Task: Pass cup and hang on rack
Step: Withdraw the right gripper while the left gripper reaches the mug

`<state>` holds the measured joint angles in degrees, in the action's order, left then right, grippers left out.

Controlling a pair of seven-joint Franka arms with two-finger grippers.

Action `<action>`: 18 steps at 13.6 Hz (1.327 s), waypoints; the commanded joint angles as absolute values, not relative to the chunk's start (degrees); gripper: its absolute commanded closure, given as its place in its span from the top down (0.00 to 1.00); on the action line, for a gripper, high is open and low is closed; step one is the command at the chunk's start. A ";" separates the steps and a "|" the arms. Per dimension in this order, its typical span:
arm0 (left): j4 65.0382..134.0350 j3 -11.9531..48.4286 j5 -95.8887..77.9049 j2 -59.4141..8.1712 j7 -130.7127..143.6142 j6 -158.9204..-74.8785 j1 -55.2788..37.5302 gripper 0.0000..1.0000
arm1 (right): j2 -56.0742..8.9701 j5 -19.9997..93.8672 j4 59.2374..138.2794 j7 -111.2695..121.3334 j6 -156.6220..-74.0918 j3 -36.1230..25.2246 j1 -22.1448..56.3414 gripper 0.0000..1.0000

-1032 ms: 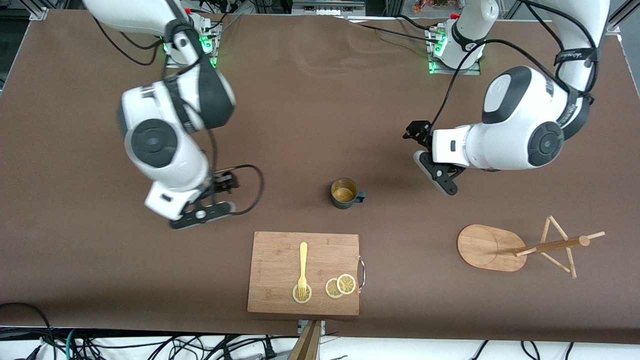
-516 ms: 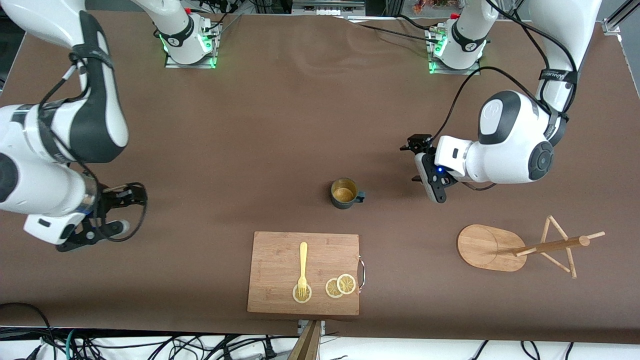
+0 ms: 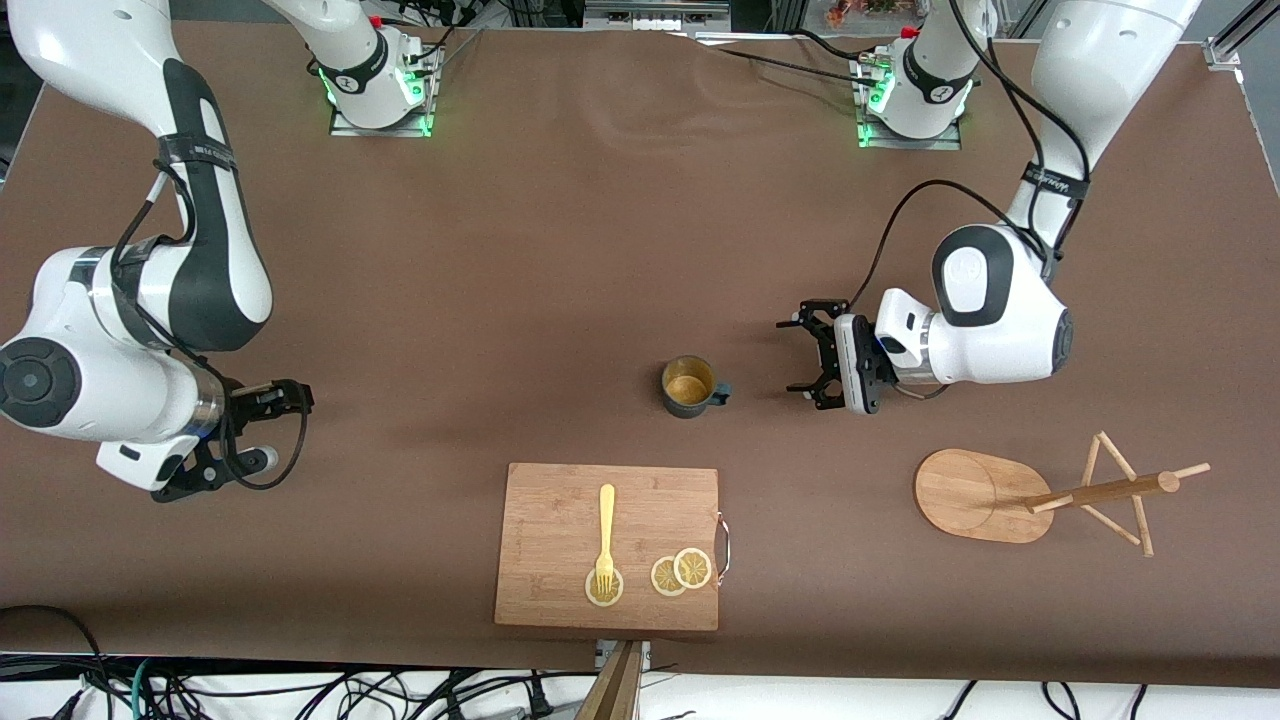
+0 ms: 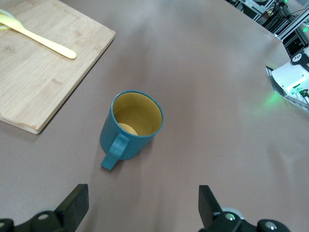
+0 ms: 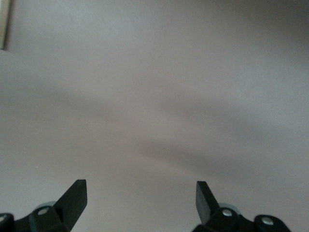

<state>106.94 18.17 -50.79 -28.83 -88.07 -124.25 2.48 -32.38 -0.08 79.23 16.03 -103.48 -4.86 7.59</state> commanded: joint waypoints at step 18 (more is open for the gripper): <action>102.49 18.37 -87.80 -48.25 -140.10 -129.02 -0.70 1.00 | -5.11 -0.79 80.24 9.90 -79.99 -11.51 7.38 1.00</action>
<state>105.01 18.24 -86.34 -46.78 -137.93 -127.96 -0.04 -5.82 -1.41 80.90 15.29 -82.60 -11.45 7.56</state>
